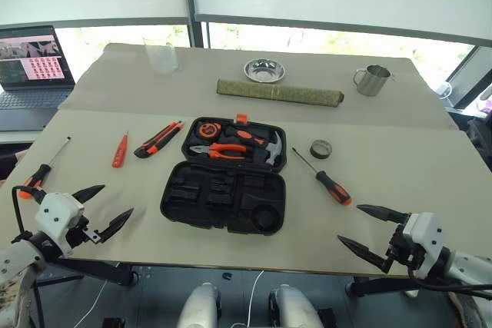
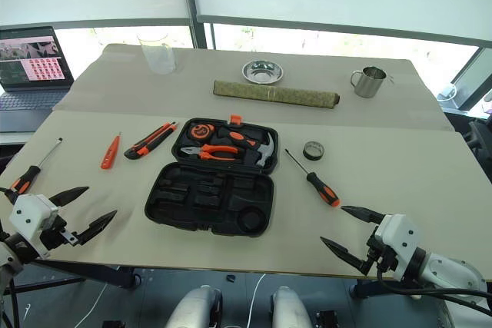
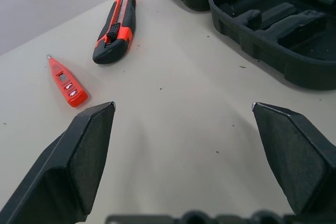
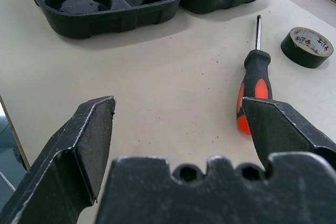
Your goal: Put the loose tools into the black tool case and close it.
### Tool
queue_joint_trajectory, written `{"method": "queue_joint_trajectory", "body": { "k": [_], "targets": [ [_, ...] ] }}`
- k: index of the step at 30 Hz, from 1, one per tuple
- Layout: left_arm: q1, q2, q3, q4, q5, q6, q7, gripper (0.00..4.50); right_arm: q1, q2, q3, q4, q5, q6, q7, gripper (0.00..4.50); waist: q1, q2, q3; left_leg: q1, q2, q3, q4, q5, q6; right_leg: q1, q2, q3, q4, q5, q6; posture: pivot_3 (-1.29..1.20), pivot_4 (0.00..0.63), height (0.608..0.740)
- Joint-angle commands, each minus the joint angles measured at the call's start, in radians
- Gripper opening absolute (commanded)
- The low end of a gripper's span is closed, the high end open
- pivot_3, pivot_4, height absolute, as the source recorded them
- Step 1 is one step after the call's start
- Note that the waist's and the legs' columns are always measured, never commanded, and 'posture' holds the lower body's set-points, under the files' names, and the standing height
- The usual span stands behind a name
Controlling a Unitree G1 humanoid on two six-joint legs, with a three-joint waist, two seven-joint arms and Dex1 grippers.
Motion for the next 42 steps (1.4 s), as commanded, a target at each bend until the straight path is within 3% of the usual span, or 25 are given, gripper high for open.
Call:
{"method": "queue_joint_trajectory", "body": {
  "k": [1, 5, 8, 13, 16, 21, 25, 30, 34, 38, 42],
  "targets": [
    [-0.015, -0.029, 0.08, -0.041, -0.059, 0.023, 0.076, 4.5, -0.075, 0.041, 0.024, -0.005, 0.039, -0.05, 0.008, 4.44, 0.0, 0.0, 0.0, 0.0, 0.0, 0.0, 0.0, 0.0, 0.0, 0.0, 0.0, 0.0, 0.0, 0.0, 0.0, 0.0, 0.15, 0.74],
    [0.052, -0.083, 0.219, -0.072, -0.167, 0.159, 0.166, 4.5, -0.262, 0.157, 0.117, -0.066, 0.187, 0.013, 0.009, 4.44, -0.027, -0.003, 0.0, 0.001, 0.006, -0.001, 0.001, 0.0, 0.0, 0.0, 0.006, 0.001, 0.0, 0.0, 0.0, 0.0, 0.15, 0.74],
    [0.111, -0.125, 0.276, -0.071, -0.212, 0.219, 0.205, 4.5, -0.347, 0.211, 0.17, -0.083, 0.198, -0.013, 0.016, 4.44, -0.027, -0.002, 0.0, 0.003, 0.006, -0.001, -0.001, 0.0, 0.0, 0.0, 0.007, 0.002, 0.002, 0.0, -0.002, 0.0, 0.15, 0.74],
    [0.21, -0.186, 0.384, -0.093, -0.326, 0.383, 0.292, 4.5, -0.384, 0.306, 0.245, -0.114, 0.179, -0.11, 0.027, 4.44, -0.019, -0.005, -0.001, 0.003, 0.005, -0.002, -0.001, 0.0, 0.0, 0.0, 0.007, 0.002, 0.002, 0.001, -0.004, 0.0, 0.15, 0.74],
    [0.241, -0.203, 0.42, -0.085, -0.366, 0.461, 0.343, 4.5, -0.354, 0.306, 0.277, -0.147, 0.211, -0.095, 0.057, 4.44, -0.01, -0.006, -0.002, 0.003, 0.004, -0.002, -0.001, 0.0, 0.0, 0.0, 0.005, 0.001, 0.002, 0.001, -0.004, 0.0, 0.15, 0.74],
    [0.241, -0.176, 0.486, -0.078, -0.417, 0.523, 0.375, 4.5, -0.359, 0.304, 0.322, -0.171, 0.226, -0.076, 0.07, 4.44, -0.009, -0.009, -0.004, 0.004, 0.005, -0.001, -0.001, 0.0, -0.001, 0.0, 0.004, 0.0, 0.002, -0.001, -0.004, 0.0, 0.15, 0.74],
    [0.212, -0.072, 0.533, -0.056, -0.472, 0.62, 0.365, 4.5, -0.381, 0.326, 0.334, -0.153, 0.199, -0.091, 0.046, 4.44, -0.01, -0.011, -0.005, 0.004, 0.006, -0.002, -0.001, 0.0, -0.001, -0.001, 0.006, -0.001, 0.005, -0.002, -0.007, 0.0, 0.15, 0.74],
    [0.062, 0.278, 0.437, 0.116, -0.445, 0.901, 0.353, 4.5, -0.398, 0.316, 0.34, -0.145, 0.208, -0.048, 0.025, 4.44, 0.001, -0.011, -0.005, 0.005, 0.006, -0.003, -0.001, 0.0, -0.001, -0.001, 0.007, -0.002, 0.005, -0.001, -0.009, 0.0, 0.15, 0.74],
    [-0.194, 0.435, 0.204, 0.395, -0.29, 0.854, 0.319, 4.5, -0.416, 0.321, 0.346, -0.116, 0.201, -0.053, 0.028, 4.44, -0.002, -0.009, -0.004, 0.006, 0.004, -0.002, -0.001, 0.0, -0.001, -0.001, 0.008, -0.002, 0.006, -0.003, -0.006, 0.0, 0.15, 0.74],
    [-0.529, 0.47, -0.043, 0.717, -0.095, 0.736, 0.31, 4.5, -0.417, 0.309, 0.336, -0.07, 0.198, -0.083, 0.069, 4.44, -0.006, -0.009, -0.004, 0.005, 0.006, -0.002, -0.002, 0.0, -0.001, -0.002, 0.013, -0.001, 0.006, -0.001, -0.01, 0.0, 0.15, 0.74],
    [-0.78, 0.438, -0.161, 0.952, 0.005, 0.647, 0.246, 4.5, -0.41, 0.293, 0.296, -0.033, 0.192, -0.118, 0.084, 4.44, -0.012, -0.013, -0.005, 0.003, 0.007, -0.002, -0.002, -0.001, -0.002, -0.003, 0.014, -0.002, 0.006, 0.0, -0.011, 0.0, 0.15, 0.74]
  ]
}}
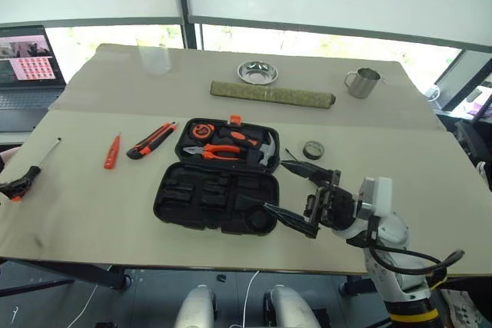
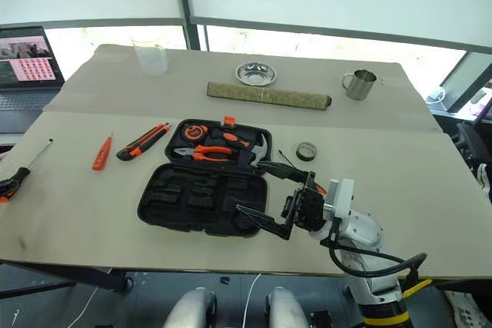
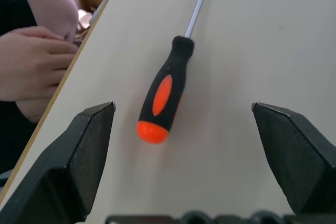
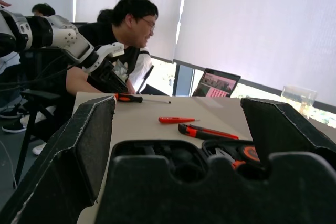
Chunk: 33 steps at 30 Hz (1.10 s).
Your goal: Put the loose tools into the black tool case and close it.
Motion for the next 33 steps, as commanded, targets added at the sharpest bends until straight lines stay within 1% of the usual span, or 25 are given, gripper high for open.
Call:
{"method": "queue_joint_trajectory", "body": {
  "k": [1, 3, 6, 9, 11, 12, 14, 18, 19, 20, 21, 24, 26, 29, 31, 32, 33],
  "targets": [
    [-0.133, 0.003, -0.073, 0.159, 0.098, -0.103, -0.065, 4.5, 0.014, -0.014, -0.05, 0.001, -0.005, -0.053, 0.009, 4.44, -0.003, -0.001, -0.001, 0.0, 0.0, 0.0, 0.0, 0.0, 0.0, 0.0, 0.0, 0.0, 0.0, 0.0, 0.0, 0.0, 0.15, 0.74],
    [-0.187, -0.005, -0.102, 0.232, 0.135, -0.141, -0.08, 4.5, 0.032, -0.018, -0.055, -0.006, -0.009, -0.059, 0.01, 4.44, -0.005, -0.002, -0.001, 0.0, 0.0, 0.0, 0.0, 0.0, 0.0, 0.0, 0.0, 0.0, 0.0, 0.0, 0.0, 0.0, 0.15, 0.74],
    [-0.268, -0.027, -0.119, 0.339, 0.18, -0.203, -0.06, 4.5, 0.061, -0.027, -0.064, -0.025, -0.009, -0.06, 0.001, 4.44, -0.007, -0.003, -0.001, 0.0, 0.0, 0.0, 0.0, -0.001, -0.001, 0.0, 0.0, 0.0, 0.0, 0.0, 0.0, 0.0, 0.15, 0.74],
    [-0.305, -0.044, -0.137, 0.402, 0.219, -0.228, -0.059, 4.5, 0.079, -0.036, -0.074, -0.037, -0.009, -0.06, -0.009, 4.44, -0.01, -0.003, -0.001, 0.0, 0.0, 0.0, 0.0, -0.001, -0.001, 0.0, -0.001, 0.0, 0.0, 0.0, 0.0, 0.0, 0.15, 0.74],
    [-0.318, -0.052, -0.131, 0.43, 0.229, -0.244, -0.053, 3.97, 0.092, -0.042, -0.083, -0.043, -0.008, -0.062, -0.015, 4.5, -0.011, -0.003, -0.001, 0.0, 0.0, 0.0, 0.0, -0.001, -0.001, 0.0, -0.001, 0.0, 0.0, 0.0, 0.0, 0.0, 0.15, 0.74],
    [-0.323, -0.054, -0.129, 0.44, 0.232, -0.247, -0.055, 3.78, 0.097, -0.045, -0.086, -0.045, -0.008, -0.063, -0.016, 4.5, -0.011, -0.003, -0.001, 0.0, 0.0, 0.0, 0.0, -0.001, -0.001, 0.0, -0.001, 0.0, 0.0, 0.0, 0.0, 0.0, 0.15, 0.74],
    [-0.329, -0.059, -0.128, 0.451, 0.24, -0.246, -0.066, 3.15, 0.106, -0.048, -0.091, -0.047, -0.01, -0.065, -0.017, 4.5, -0.01, -0.003, -0.001, 0.0, 0.0, 0.0, 0.0, -0.001, -0.001, 0.0, -0.001, 0.0, 0.0, 0.0, 0.001, 0.0, 0.15, 0.74],
    [-0.319, -0.063, -0.113, 0.455, 0.237, -0.264, -0.089, 1.71, 0.119, -0.049, -0.101, -0.049, -0.019, -0.075, -0.028, 4.5, -0.008, -0.003, -0.001, 0.0, 0.0, 0.0, 0.0, -0.001, -0.001, 0.001, -0.001, 0.0, 0.0, 0.0, 0.001, 0.0, 0.15, 0.74],
    [-0.315, -0.063, -0.107, 0.451, 0.231, -0.27, -0.107, 1.41, 0.12, -0.049, -0.102, -0.048, -0.021, -0.076, -0.029, 4.5, -0.007, -0.003, -0.001, 0.0, 0.0, 0.0, 0.0, -0.001, -0.001, 0.001, -0.001, 0.0, 0.0, 0.0, 0.001, 0.0, 0.15, 0.74],
    [-0.31, -0.062, -0.098, 0.446, 0.225, -0.278, -0.122, 1.01, 0.121, -0.05, -0.102, -0.048, -0.022, -0.078, -0.03, 4.5, -0.006, -0.003, -0.001, 0.0, -0.001, 0.0, 0.0, -0.001, -0.001, 0.001, -0.002, 0.0, 0.0, 0.0, 0.001, 0.0, 0.15, 0.74],
    [-0.306, -0.057, -0.092, 0.444, 0.219, -0.266, -0.144, 0.87, 0.12, -0.051, -0.103, -0.047, -0.023, -0.077, -0.031, 4.5, -0.006, -0.003, -0.001, 0.0, -0.001, 0.0, 0.0, -0.001, -0.001, 0.001, -0.002, 0.0, 0.0, 0.0, 0.001, 0.0, 0.15, 0.74],
    [-0.281, -0.044, -0.053, 0.429, 0.194, -0.292, -0.195, 0.87, 0.115, -0.061, -0.109, -0.049, -0.023, -0.072, -0.032, 4.5, -0.008, -0.003, -0.001, 0.0, -0.001, 0.0, 0.0, -0.001, -0.001, 0.001, -0.002, 0.0, 0.0, 0.0, 0.001, 0.0, 0.15, 0.74],
    [-0.269, -0.041, -0.002, 0.389, 0.156, -0.381, -0.256, 0.87, 0.11, -0.078, -0.125, -0.054, -0.019, -0.062, -0.037, 4.5, -0.01, -0.003, -0.001, 0.0, 0.0, 0.0, 0.0, -0.001, -0.001, 0.001, -0.002, 0.0, 0.0, 0.0, 0.001, 0.0, 0.15, 0.74],
    [-0.255, -0.055, 0.046, 0.269, 0.099, -0.519, -0.404, 0.87, 0.116, -0.118, -0.166, -0.064, -0.003, -0.042, -0.042, 4.5, -0.004, -0.004, 0.0, -0.001, 0.0, 0.0, 0.001, 0.0, -0.001, 0.0, -0.002, 0.0, 0.0, 0.0, 0.001, 0.0, 0.15, 0.74],
    [-0.214, -0.102, 0.061, 0.074, 0.024, -0.604, -0.58, 0.87, 0.128, -0.151, -0.202, -0.066, 0.011, -0.027, -0.039, 4.5, 0.006, -0.004, 0.0, -0.002, 0.0, -0.001, 0.001, 0.0, -0.001, 0.0, -0.002, -0.001, 0.0, 0.0, 0.0, 0.0, 0.15, 0.74],
    [-0.193, -0.12, 0.044, -0.022, 0.004, -0.609, -0.635, 0.87, 0.134, -0.168, -0.219, -0.064, 0.018, -0.023, -0.033, 4.5, 0.011, -0.004, 0.0, -0.002, 0.0, 0.0, 0.001, 0.0, -0.001, 0.0, -0.003, 0.0, 0.0, 0.0, 0.0, 0.0, 0.15, 0.74],
    [-0.172, -0.137, -0.016, -0.127, 0.015, -0.643, -0.704, 0.87, 0.14, -0.187, -0.241, -0.058, 0.024, -0.019, -0.025, 4.5, 0.015, -0.004, 0.0, -0.002, 0.0, 0.0, 0.001, 0.0, -0.001, 0.001, -0.005, 0.0, 0.0, 0.0, 0.0, 0.0, 0.15, 0.74]
  ]
}}
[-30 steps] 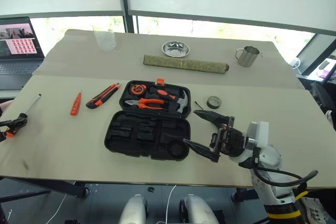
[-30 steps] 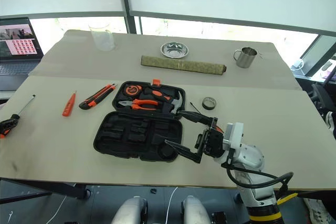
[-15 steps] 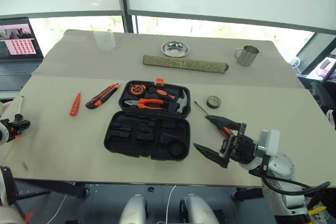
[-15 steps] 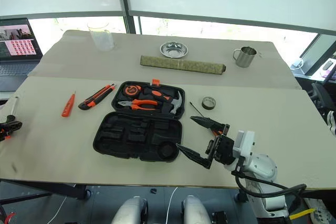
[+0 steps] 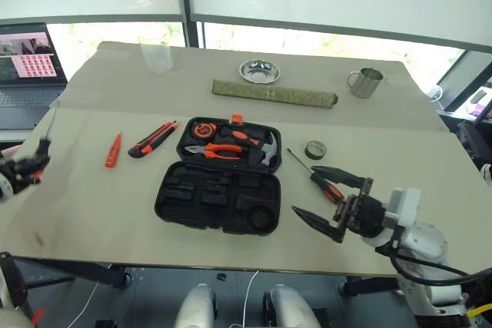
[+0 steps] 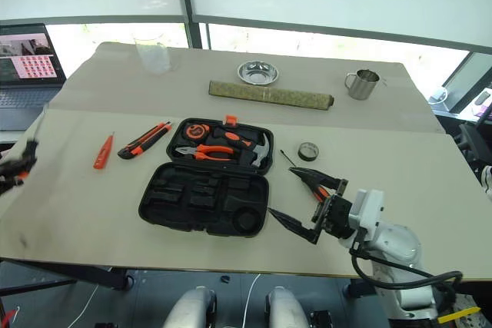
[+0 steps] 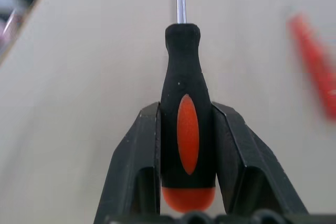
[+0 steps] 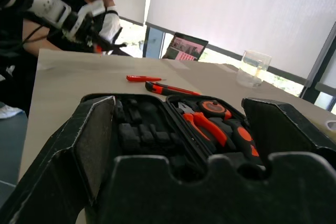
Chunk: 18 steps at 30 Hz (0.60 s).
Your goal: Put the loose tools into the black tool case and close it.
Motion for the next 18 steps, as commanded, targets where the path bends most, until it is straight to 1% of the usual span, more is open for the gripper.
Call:
{"method": "queue_joint_trajectory", "body": {
  "k": [1, 3, 5, 6, 9, 10, 12, 15, 18],
  "targets": [
    [0.045, -0.046, -0.119, -0.368, -0.03, -0.13, -0.256, 0.87, 0.02, -0.062, -0.092, -0.02, 0.04, 0.017, 0.019, 4.5, 0.007, 0.002, 0.001, 0.0, -0.001, 0.0, 0.0, 0.0, 0.0, 0.0, -0.001, 0.0, 0.0, 0.0, 0.0, 0.0, 0.15, 0.74],
    [0.044, -0.063, -0.202, -0.451, 0.014, -0.184, -0.316, 0.87, 0.03, -0.089, -0.117, -0.017, 0.049, 0.024, 0.029, 4.5, 0.007, 0.005, 0.0, 0.001, -0.003, 0.002, 0.0, 0.0, 0.0, 0.001, -0.005, 0.0, 0.0, 0.0, 0.002, 0.0, 0.15, 0.74],
    [-0.019, -0.105, -0.309, -0.491, 0.073, -0.236, -0.362, 0.87, 0.046, -0.114, -0.156, -0.018, 0.07, 0.044, 0.033, 4.5, 0.003, 0.006, 0.0, 0.001, -0.005, 0.005, 0.0, 0.0, 0.0, 0.001, -0.005, 0.003, 0.0, 0.0, 0.003, 0.0, 0.15, 0.74],
    [-0.057, -0.128, -0.376, -0.499, 0.12, -0.259, -0.385, 0.87, 0.058, -0.126, -0.17, -0.021, 0.076, 0.049, 0.041, 4.5, 0.004, 0.007, 0.0, 0.001, -0.005, 0.005, 0.001, 0.0, 0.0, 0.001, -0.004, 0.003, 0.0, 0.0, 0.003, 0.0, 0.15, 0.74],
    [-0.128, -0.164, -0.509, -0.484, 0.246, -0.301, -0.405, 0.87, 0.075, -0.137, -0.178, -0.033, 0.078, 0.054, 0.047, 4.5, 0.002, 0.006, 0.0, -0.001, -0.003, 0.003, 0.003, 0.0, 0.0, 0.001, 0.001, 0.004, -0.001, 0.0, 0.003, 0.0, 0.15, 0.74],
    [-0.153, -0.193, -0.546, -0.474, 0.281, -0.32, -0.392, 0.87, 0.076, -0.137, -0.177, -0.045, 0.077, 0.058, 0.039, 4.5, -0.004, 0.006, 0.0, -0.002, -0.002, 0.003, 0.003, 0.0, 0.0, 0.001, 0.002, 0.004, -0.001, 0.0, 0.003, 0.0, 0.15, 0.74],
    [-0.188, -0.24, -0.601, -0.454, 0.331, -0.362, -0.375, 0.87, 0.084, -0.137, -0.18, -0.072, 0.079, 0.067, 0.028, 4.5, -0.01, 0.007, 0.001, -0.002, -0.002, 0.003, 0.003, 0.0, 0.001, 0.0, 0.004, 0.005, -0.001, 0.0, 0.003, 0.0, 0.15, 0.74],
    [-0.2, -0.294, -0.662, -0.426, 0.387, -0.43, -0.362, 0.87, 0.126, -0.136, -0.195, -0.116, 0.083, 0.078, 0.019, 4.5, -0.013, 0.008, 0.001, -0.002, -0.002, 0.002, 0.003, 0.0, 0.001, 0.0, 0.004, 0.006, 0.0, 0.0, 0.004, 0.0, 0.15, 0.74],
    [-0.198, -0.316, -0.691, -0.399, 0.419, -0.46, -0.351, 0.87, 0.16, -0.13, -0.206, -0.145, 0.076, 0.082, 0.001, 4.5, -0.016, 0.008, 0.001, -0.003, -0.002, 0.002, 0.003, 0.0, 0.001, 0.0, 0.004, 0.006, -0.001, 0.0, 0.004, 0.0, 0.15, 0.74]
  ]
}}
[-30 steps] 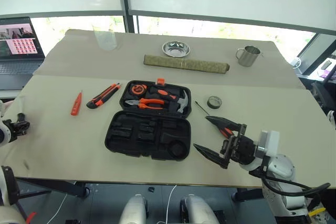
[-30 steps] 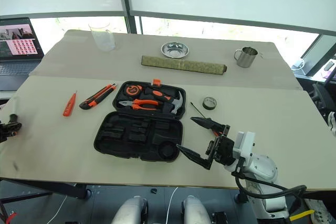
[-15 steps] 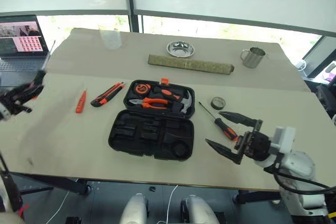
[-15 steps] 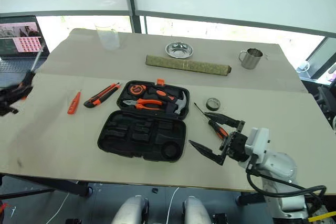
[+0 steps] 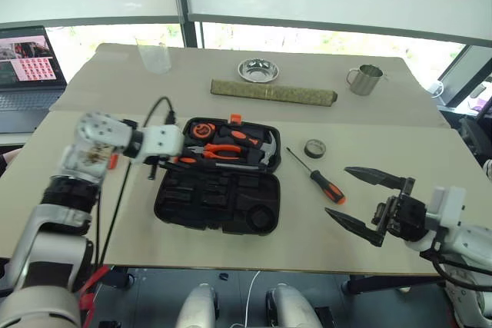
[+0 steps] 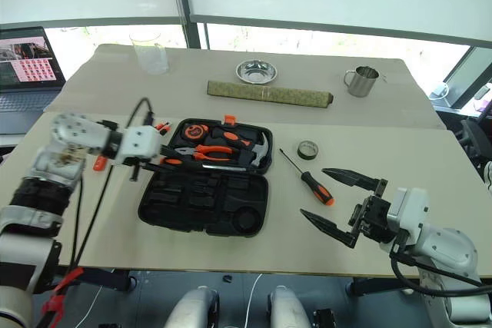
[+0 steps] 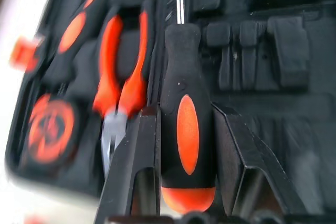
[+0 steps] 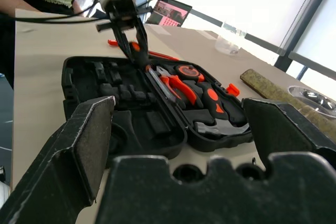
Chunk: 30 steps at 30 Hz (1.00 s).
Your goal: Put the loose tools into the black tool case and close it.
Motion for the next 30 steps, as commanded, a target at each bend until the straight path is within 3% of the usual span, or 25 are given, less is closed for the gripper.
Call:
{"method": "queue_joint_trajectory", "body": {
  "k": [1, 10, 23, 25, 26, 30],
  "targets": [
    [-0.011, -0.006, -0.025, 0.028, 0.041, -0.055, 0.02, 0.87, 0.031, 0.006, -0.045, -0.067, 0.019, 0.009, -0.033, 4.5, -0.001, 0.0, 0.0, 0.0, 0.0, 0.0, 0.0, 0.0, 0.0, 0.0, 0.0, 0.0, 0.0, 0.0, 0.0, 0.0, 0.15, 0.74],
    [-0.047, -0.021, -0.038, 0.116, 0.103, -0.078, 0.103, 0.87, 0.069, 0.027, -0.032, -0.111, 0.009, 0.009, -0.065, 4.5, 0.003, 0.0, 0.0, 0.0, 0.0, -0.001, 0.002, 0.0, 0.0, 0.001, 0.0, 0.0, 0.0, -0.002, 0.003, 0.0, 0.15, 0.74],
    [-0.018, 0.019, -0.04, 0.119, 0.09, -0.11, 0.058, 0.87, 0.024, 0.027, 0.002, -0.093, 0.003, 0.029, -0.067, 4.5, 0.004, 0.0, 0.0, 0.0, 0.0, -0.001, 0.003, 0.0, 0.0, 0.001, 0.0, -0.001, 0.001, -0.002, 0.003, 0.0, 0.15, 0.74],
    [-0.019, -0.02, 0.016, 0.107, 0.004, -0.087, 0.075, 1.9, 0.017, 0.031, 0.014, -0.093, 0.0, 0.032, -0.068, 4.5, 0.004, 0.0, 0.0, 0.0, 0.0, -0.001, 0.003, 0.0, 0.0, 0.001, 0.0, -0.001, 0.001, -0.002, 0.003, 0.0, 0.15, 0.74],
    [-0.027, -0.031, 0.035, 0.109, -0.009, -0.076, 0.099, 2.08, 0.013, 0.031, 0.018, -0.093, 0.001, 0.034, -0.069, 4.5, 0.004, 0.0, 0.0, 0.0, 0.0, -0.001, 0.003, 0.0, 0.0, 0.001, 0.0, 0.0, 0.001, -0.002, 0.003, 0.0, 0.15, 0.74],
    [-0.06, -0.038, 0.077, 0.132, -0.027, -0.109, 0.144, 3.53, 0.002, 0.03, 0.027, -0.087, 0.005, 0.041, -0.071, 4.5, 0.011, 0.0, 0.001, -0.002, 0.0, -0.003, 0.006, 0.0, 0.0, 0.001, 0.0, -0.002, 0.001, -0.001, 0.003, 0.0, 0.15, 0.74]
  ]
}}
